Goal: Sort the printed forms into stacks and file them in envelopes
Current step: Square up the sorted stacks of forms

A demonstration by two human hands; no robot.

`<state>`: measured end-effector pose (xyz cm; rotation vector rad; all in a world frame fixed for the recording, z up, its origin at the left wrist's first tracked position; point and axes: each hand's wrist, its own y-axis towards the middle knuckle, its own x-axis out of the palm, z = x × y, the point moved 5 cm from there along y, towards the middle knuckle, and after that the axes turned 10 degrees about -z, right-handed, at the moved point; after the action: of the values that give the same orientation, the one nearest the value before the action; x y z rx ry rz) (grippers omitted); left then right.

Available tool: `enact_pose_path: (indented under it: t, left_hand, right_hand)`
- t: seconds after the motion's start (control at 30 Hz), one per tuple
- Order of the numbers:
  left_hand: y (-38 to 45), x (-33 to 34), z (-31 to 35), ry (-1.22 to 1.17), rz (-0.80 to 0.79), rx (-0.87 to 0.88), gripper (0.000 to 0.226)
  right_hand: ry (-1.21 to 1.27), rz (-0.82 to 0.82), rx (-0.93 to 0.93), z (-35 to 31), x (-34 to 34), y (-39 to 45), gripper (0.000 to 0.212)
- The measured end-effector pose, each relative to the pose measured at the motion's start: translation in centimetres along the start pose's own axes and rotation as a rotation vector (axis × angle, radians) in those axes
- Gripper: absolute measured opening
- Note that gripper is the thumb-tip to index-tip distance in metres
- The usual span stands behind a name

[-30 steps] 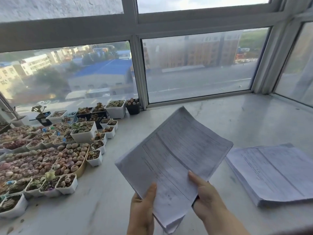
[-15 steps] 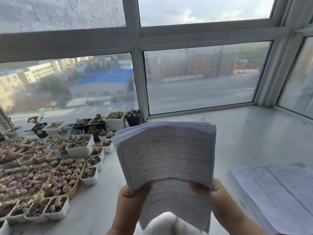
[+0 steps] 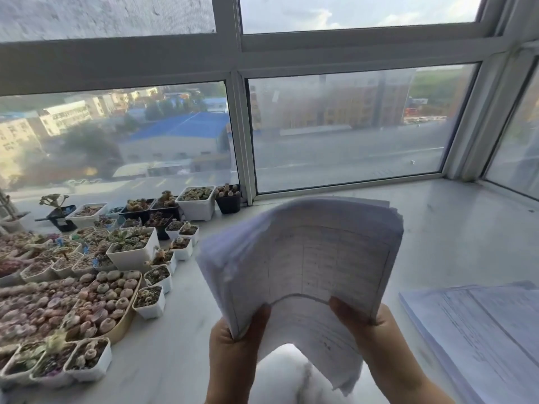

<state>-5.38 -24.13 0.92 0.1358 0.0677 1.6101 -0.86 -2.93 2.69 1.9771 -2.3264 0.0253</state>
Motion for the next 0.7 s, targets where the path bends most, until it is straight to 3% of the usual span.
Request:
enact_pose_path:
  t: [0.1,0.2,0.3,0.47,0.57,0.7]
  left_hand:
    - [0.9,-0.3,1.5,-0.088,-0.008,0.032,0.023]
    - [1.0,-1.3,1.5,-0.051,-0.086,0.023,0.036]
    - [0.5,-0.7,1.2,-0.011,-0.142,0.002,0.030]
    - [0.8,0.2,4.3,-0.043,-0.051,0.101,0.034]
    - [1.3,-0.1,6.4,-0.035,-0.086,0.148,0.034]
    - [1.6,-1.2,5.6,-0.088,-0.160,0.100,0.046]
  right_hand:
    - [-0.077,-0.022,-0.079,-1.9,-0.2,0.3,0.045]
    - [-0.052,-0.093,-0.043,-0.9,-0.7,-0.1,0.033]
    - [0.130,-0.061,0.032,0.6,-0.2,-0.5,0.021]
    - [0.048,0.018,-0.095,-2.2,0.4,0.9,0.031]
    - [0.031,-0.058,-0.168,-4.8,0.3,1.4,0.027]
    - [-0.001,-0.122,-0.119,-3.7,-0.6,1.2,0.035]
